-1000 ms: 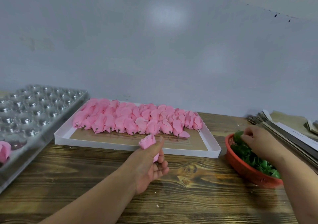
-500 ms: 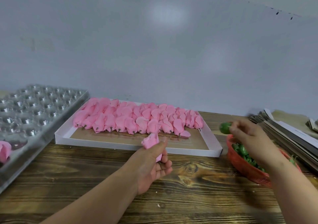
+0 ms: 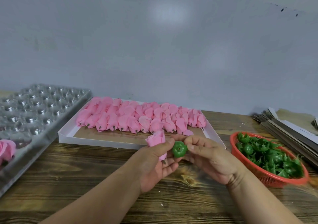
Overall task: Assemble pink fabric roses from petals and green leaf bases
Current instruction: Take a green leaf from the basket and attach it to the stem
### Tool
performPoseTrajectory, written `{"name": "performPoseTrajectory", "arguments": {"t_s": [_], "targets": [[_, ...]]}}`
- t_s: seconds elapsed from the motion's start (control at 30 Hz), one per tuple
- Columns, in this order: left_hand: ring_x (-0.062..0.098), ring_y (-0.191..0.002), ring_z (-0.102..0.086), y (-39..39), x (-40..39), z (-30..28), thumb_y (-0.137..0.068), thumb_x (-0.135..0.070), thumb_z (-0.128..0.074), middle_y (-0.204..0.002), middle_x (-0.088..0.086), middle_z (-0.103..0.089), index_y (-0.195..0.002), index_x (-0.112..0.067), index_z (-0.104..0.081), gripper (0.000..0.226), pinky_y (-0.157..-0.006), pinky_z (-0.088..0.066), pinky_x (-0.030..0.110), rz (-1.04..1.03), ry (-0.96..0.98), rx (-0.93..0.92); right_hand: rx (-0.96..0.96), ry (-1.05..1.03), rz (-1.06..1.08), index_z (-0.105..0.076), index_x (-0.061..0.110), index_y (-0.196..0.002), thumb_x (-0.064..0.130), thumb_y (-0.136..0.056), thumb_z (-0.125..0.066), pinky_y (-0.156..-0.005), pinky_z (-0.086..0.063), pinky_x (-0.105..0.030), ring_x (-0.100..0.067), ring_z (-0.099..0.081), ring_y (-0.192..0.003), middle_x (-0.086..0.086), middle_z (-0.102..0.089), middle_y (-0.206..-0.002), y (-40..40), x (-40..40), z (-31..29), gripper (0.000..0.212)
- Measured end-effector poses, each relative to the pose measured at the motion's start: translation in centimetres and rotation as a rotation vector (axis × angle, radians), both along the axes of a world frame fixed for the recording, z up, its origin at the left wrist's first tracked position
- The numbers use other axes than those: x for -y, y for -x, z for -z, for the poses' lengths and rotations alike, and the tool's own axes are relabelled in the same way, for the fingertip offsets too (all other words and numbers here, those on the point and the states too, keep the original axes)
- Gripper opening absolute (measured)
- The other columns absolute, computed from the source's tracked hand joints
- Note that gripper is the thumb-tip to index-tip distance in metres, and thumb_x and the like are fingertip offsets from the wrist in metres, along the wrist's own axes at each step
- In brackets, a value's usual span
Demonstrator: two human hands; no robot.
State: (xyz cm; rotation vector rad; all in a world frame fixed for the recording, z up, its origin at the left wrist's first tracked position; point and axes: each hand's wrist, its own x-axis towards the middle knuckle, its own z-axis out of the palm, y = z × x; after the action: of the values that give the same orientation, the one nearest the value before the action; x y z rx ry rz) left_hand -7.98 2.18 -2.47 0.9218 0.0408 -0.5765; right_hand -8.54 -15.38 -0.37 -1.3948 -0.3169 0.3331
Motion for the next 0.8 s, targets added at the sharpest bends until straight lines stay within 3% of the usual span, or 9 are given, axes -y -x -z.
{"name": "performPoseTrajectory", "arguments": {"t_s": [0.07,0.17,0.23,0.3,0.43,0.53,0.6,0.7,0.8], "targets": [[0.013,-0.065,-0.070,-0.1,0.0,0.0,-0.063,-0.015,-0.074,-0.082,0.007,-0.074,-0.080,-0.011,-0.078,0.018,-0.057,-0.056,0.025,-0.017,-0.006,-0.012,-0.047,-0.005,0.047,-0.051,-0.002,-0.089,0.004,-0.083,-0.051,-0.104,-0.034,-0.051,-0.040,-0.052,-0.112,-0.021,-0.056,-0.128,-0.2,0.0,0.5,0.008],[0.012,-0.058,-0.067,-0.1,0.2,-0.2,-0.061,-0.007,-0.072,-0.068,0.007,-0.070,-0.064,-0.006,-0.076,0.005,-0.054,-0.056,0.024,-0.058,0.020,-0.030,0.058,0.143,0.161,-0.055,0.000,-0.083,0.002,-0.083,-0.057,-0.086,-0.046,-0.045,-0.032,-0.058,-0.096,-0.024,-0.062,-0.110,-0.2,-0.2,0.6,0.002],[0.014,-0.054,-0.064,0.1,0.4,-0.2,-0.068,-0.001,-0.072,-0.061,0.008,-0.066,-0.067,-0.003,-0.069,0.003,-0.052,-0.056,0.024,-0.086,0.037,-0.077,0.216,0.257,0.313,-0.060,0.004,-0.079,-0.005,-0.084,-0.057,-0.068,-0.049,-0.034,-0.025,-0.059,-0.079,-0.020,-0.064,-0.086,0.0,-1.1,0.8,0.011],[0.015,-0.052,-0.063,0.2,0.9,0.2,-0.080,0.002,-0.068,-0.058,0.008,-0.064,-0.073,-0.001,-0.065,0.008,-0.050,-0.056,0.024,-0.105,0.016,-0.114,0.370,0.382,0.531,-0.060,0.007,-0.072,-0.009,-0.082,-0.057,-0.063,-0.045,-0.034,-0.019,-0.053,-0.066,-0.009,-0.059,-0.068,0.2,-2.4,1.7,0.020],[0.015,-0.062,-0.063,0.3,1.3,1.0,-0.086,0.000,-0.064,-0.063,0.006,-0.066,-0.091,-0.002,-0.064,0.006,-0.051,-0.055,0.024,-0.162,-0.064,-0.065,0.668,0.566,0.752,-0.055,0.014,-0.067,0.004,-0.082,-0.056,-0.060,-0.043,-0.029,-0.011,-0.049,-0.061,0.004,-0.054,-0.063,1.4,-4.2,3.5,0.018],[0.018,-0.068,-0.064,-0.1,1.0,1.2,-0.084,0.000,-0.066,-0.069,0.008,-0.066,-0.096,-0.002,-0.064,0.012,-0.055,-0.055,0.027,-0.230,-0.100,-0.033,0.774,0.598,0.581,-0.050,0.023,-0.061,0.023,-0.077,-0.051,-0.053,-0.038,-0.020,-0.005,-0.046,-0.056,0.009,-0.049,-0.056,2.0,-3.3,1.3,0.016],[0.017,-0.065,-0.062,-0.3,0.8,1.1,-0.084,0.001,-0.066,-0.061,0.006,-0.065,-0.089,-0.003,-0.063,0.006,-0.054,-0.055,0.027,-0.270,-0.118,-0.027,0.617,0.705,0.289,-0.051,0.021,-0.059,0.025,-0.074,-0.062,-0.049,-0.035,-0.017,-0.001,-0.042,-0.050,0.011,-0.048,-0.052,2.2,-2.2,-1.1,0.020],[0.014,-0.060,-0.061,-0.6,0.6,1.0,-0.086,-0.004,-0.066,-0.054,0.002,-0.063,-0.083,-0.005,-0.063,0.005,-0.050,-0.053,0.024,-0.299,-0.099,-0.025,0.405,1.113,-0.129,-0.060,0.019,-0.081,0.037,-0.063,-0.080,-0.053,-0.039,-0.022,-0.003,-0.046,-0.057,0.010,-0.054,-0.065,2.7,-1.2,-2.5,0.033],[0.011,-0.053,-0.060,-0.8,0.6,0.9,-0.086,-0.020,-0.068,-0.054,0.000,-0.061,-0.077,-0.010,-0.061,0.015,-0.048,-0.052,0.023,-0.328,-0.046,-0.037,0.424,1.311,-0.284,-0.063,0.022,-0.093,0.035,-0.065,-0.080,-0.055,-0.039,-0.014,-0.002,-0.051,-0.063,0.013,-0.058,-0.073,3.0,-2.4,-1.4,0.035]]}}
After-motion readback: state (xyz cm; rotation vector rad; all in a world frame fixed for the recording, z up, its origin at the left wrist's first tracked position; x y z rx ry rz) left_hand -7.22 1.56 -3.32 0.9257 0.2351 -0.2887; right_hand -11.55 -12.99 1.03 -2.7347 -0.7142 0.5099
